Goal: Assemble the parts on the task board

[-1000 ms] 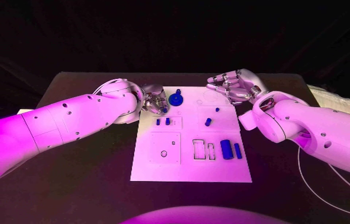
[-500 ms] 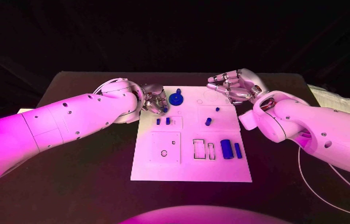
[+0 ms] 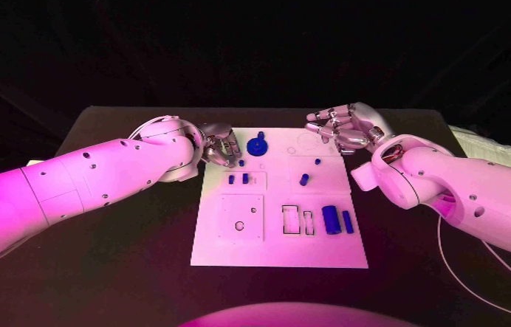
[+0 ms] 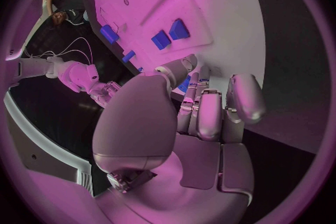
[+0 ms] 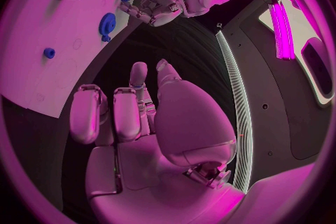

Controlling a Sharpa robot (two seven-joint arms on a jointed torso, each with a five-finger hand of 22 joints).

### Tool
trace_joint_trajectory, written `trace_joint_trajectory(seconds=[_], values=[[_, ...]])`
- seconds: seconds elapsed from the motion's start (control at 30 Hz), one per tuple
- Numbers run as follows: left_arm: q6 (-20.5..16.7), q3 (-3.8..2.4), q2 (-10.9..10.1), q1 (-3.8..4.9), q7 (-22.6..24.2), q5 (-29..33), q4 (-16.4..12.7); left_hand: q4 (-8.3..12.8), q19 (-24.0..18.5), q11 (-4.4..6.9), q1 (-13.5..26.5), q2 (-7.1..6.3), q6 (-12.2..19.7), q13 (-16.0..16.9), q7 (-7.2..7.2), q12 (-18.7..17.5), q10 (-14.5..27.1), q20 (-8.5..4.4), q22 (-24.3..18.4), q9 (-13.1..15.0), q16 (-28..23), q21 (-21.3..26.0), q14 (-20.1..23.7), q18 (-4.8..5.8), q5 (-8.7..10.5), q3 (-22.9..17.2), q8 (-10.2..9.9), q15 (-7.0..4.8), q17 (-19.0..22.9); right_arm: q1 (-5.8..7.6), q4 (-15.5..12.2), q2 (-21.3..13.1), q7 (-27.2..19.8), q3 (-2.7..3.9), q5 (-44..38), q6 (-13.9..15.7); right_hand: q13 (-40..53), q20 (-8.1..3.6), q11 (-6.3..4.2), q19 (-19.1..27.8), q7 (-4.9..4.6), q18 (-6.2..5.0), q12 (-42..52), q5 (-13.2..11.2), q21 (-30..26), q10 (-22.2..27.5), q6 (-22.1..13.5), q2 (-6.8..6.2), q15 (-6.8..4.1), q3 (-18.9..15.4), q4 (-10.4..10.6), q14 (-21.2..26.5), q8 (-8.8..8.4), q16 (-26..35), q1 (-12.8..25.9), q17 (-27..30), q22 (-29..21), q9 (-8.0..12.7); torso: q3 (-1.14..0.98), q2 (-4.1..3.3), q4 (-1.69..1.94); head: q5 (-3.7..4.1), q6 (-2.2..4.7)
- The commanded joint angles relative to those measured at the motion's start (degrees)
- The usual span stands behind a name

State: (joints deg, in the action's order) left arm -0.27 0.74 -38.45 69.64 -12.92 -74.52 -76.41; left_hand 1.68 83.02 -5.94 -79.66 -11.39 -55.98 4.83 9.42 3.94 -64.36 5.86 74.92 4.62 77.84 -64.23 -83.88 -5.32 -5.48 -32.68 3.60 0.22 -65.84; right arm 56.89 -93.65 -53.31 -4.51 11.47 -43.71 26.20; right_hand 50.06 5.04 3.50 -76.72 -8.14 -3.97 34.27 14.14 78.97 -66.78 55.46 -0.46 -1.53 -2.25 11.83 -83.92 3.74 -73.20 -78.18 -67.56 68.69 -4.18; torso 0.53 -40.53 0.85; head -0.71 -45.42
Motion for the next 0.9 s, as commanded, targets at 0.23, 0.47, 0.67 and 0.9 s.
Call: trace_joint_trajectory(seconds=[0.23,0.47,0.67,0.9], values=[[-10.72,-0.37,-3.62,0.13,8.06,14.77,-1.9,0.83,-0.22,-0.06,-0.96,0.16,-1.8,-0.18,0.16,0.05,0.21,0.39,2.83,-0.13,-0.01,1.03,-1.4,0.13,-0.23,-1.69,0.86,0.53,-0.03,0.12,2.25,-0.76,4.92,0.01,-14.58,-4.74,-17.27,0.17,0.38,0.72,-0.8,-1.26,-17.01,-1.26,-1.62,3.48,3.03,-1.01,0.96,5.43,-3.08,-1.12,0.53,3.54,-7.43,3.69,-2.11,-0.19,0.04,0.09,0.01,-0.05,0.71],[-15.79,-0.43,-7.05,0.23,16.12,32.04,-4.19,1.0,-1.99,0.09,-0.54,0.45,-3.39,0.02,0.44,1.17,-1.96,0.4,0.55,-0.17,-2.05,6.36,-0.04,-0.87,-0.35,-2.53,1.51,0.46,3.81,1.25,1.85,-1.65,12.23,0.03,-31.71,-10.28,-28.34,0.64,0.77,0.51,-0.4,-1.28,-25.72,-1.05,-1.92,1.76,5.9,-3.88,1.14,10.15,-3.34,-1.35,0.75,4.07,-8.03,4.23,-2.39,-0.24,0.13,0.05,0.07,0.21,1.36],[-16.63,0.16,-9.83,0.19,24.84,58.43,-8.28,-0.58,-8.39,0.09,1.77,1.26,-4.09,-0.09,0.39,2.11,-1.8,0.64,-6.32,-0.5,-10.27,21.61,6.05,-3.34,-0.22,-0.16,1.84,0.54,16.86,2.16,0.4,-1.82,18.73,0.03,-47.66,-14.5,-32.66,0.5,0.34,0.3,0.81,-1.26,-27.79,-3.75,-1.99,0.6,7.65,-5.55,0.76,12.63,-2.77,-1.38,0.82,4.4,-7.81,4.68,-2.4,-0.3,0.11,-0.05,-0.05,1.55,2.08],[-14.67,0.69,-12.63,0.04,31.44,77.84,-13.07,-1.81,-12.61,0.5,2.97,2.45,-4.16,0.43,0.09,4.63,-2.47,0.68,-11.67,-0.58,-15.38,32.07,10.22,-4.81,-0.13,3.44,2.21,0.45,24.99,2.41,0.12,-0.49,23.7,-0.2,-60.35,-18.65,-37.14,0.12,-0.03,0.45,1.73,-1.36,-29.6,-6.76,-2.53,0.68,8.32,-7.66,0.35,16.42,-1.52,-1.26,0.17,5.39,-7.33,5.86,-3.03,-0.1,0.15,-0.08,0.13,2.9,2.47]])
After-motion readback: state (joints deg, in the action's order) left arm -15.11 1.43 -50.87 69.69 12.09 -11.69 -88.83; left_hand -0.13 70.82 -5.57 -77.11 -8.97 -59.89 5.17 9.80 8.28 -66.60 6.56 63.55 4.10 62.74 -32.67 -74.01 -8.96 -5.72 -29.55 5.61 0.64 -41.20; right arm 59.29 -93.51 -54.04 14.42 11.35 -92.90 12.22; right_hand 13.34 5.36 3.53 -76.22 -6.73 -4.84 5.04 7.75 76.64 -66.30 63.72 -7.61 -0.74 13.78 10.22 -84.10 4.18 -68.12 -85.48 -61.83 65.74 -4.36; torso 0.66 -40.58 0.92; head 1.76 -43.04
